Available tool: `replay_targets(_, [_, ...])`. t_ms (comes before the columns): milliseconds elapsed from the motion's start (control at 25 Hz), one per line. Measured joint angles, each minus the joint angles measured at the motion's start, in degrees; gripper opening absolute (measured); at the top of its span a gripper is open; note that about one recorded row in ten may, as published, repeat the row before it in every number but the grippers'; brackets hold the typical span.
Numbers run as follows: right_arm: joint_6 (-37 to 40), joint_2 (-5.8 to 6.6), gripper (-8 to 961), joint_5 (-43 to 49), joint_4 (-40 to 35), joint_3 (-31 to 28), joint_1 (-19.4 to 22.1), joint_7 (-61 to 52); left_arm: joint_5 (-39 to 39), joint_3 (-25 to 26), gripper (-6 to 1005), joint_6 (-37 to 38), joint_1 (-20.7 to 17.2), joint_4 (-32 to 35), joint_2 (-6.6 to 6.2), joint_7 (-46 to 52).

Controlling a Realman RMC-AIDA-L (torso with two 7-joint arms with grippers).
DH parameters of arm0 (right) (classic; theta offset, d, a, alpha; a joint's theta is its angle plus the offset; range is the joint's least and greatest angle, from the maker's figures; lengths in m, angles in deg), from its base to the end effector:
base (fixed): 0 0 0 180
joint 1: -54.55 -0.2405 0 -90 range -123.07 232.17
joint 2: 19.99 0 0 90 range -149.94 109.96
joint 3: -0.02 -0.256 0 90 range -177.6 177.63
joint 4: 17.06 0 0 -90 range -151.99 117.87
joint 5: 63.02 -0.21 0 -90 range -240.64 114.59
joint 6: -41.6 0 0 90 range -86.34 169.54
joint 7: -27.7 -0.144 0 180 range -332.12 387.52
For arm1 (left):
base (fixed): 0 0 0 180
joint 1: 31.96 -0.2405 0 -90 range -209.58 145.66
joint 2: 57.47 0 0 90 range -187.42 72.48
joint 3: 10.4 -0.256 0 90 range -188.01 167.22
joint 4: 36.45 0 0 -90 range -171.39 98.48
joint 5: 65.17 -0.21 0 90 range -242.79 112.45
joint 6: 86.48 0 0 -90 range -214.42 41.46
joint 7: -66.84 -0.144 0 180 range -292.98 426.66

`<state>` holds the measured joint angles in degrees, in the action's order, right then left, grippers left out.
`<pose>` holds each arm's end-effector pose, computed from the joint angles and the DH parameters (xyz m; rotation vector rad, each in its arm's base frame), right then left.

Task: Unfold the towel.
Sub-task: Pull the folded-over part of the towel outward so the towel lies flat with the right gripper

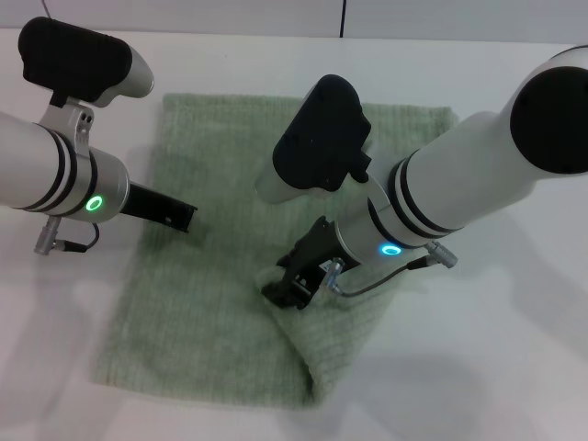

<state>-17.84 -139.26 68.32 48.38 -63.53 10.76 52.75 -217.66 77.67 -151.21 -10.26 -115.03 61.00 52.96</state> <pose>0.1079 0.3232 -0.1382 -2.8697 0.5338 -0.3691 -0.2261 0.3494 -0.0212 -2.2330 -1.1255 0.2644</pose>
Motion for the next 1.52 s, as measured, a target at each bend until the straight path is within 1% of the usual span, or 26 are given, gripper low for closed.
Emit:
replay_targets(240, [-0.6, 0.03, 401, 0.2, -0.2, -0.4, -0.1, 0.3, 0.0, 0.0, -1, -0.1, 0.0, -0.1, 0.0, 0.0])
replay_targets(320, [-0.9, 0.1, 164, 0.3, -0.3, -0.7, -0.2, 0.3, 0.0, 0.0, -1, -0.1, 0.0, -0.1, 0.0, 0.0])
replay_targets(560, [-3.1, 0.18, 90, 0.5, 1.1, -3.1, 0.0, 0.3, 0.0, 0.0, -1, -0.2, 0.2, -0.1, -0.06, -0.1])
replay_targets(760, [-7.1, 0.18, 29, 2.9, 4.7, -5.0, 0.5, -0.8, 0.0, 0.0, -1, -0.1, 0.3, 0.0, -0.08, -0.3])
replay_targets(1200, [-17.4, 0.18, 28, 7.9, 14.1, -7.9, 2.2, -4.0, 0.0, 0.0, -1, -0.1, 0.3, 0.4, -0.09, -0.4])
replay_targets(1280, [-20.2, 0.18, 28, 10.2, 17.9, -8.4, 3.0, -5.2, 0.0, 0.0, -1, -0.1, 0.3, 0.6, -0.09, -0.4])
replay_targets(1320, [-20.2, 0.18, 28, 10.2, 17.9, -8.4, 3.0, -5.2, 0.0, 0.0, -1, 0.0, 0.3, 0.7, -0.09, -0.4])
replay_targets(1400, [-21.6, 0.18, 28, 11.4, 20.3, -8.6, 3.5, -6.0, 0.0, 0.0, -1, 0.0, 0.3, 0.8, -0.09, -0.4])
replay_targets(1480, [-23.5, 0.18, 28, 13.1, 24.5, -8.7, 4.6, -7.1, 0.0, 0.0, -1, 0.1, 0.3, 0.9, -0.09, -0.4])
replay_targets(1520, [-23.5, 0.18, 28, 13.1, 24.5, -8.7, 4.6, -7.1, 0.0, 0.0, -1, 0.1, 0.3, 0.9, -0.09, -0.4])
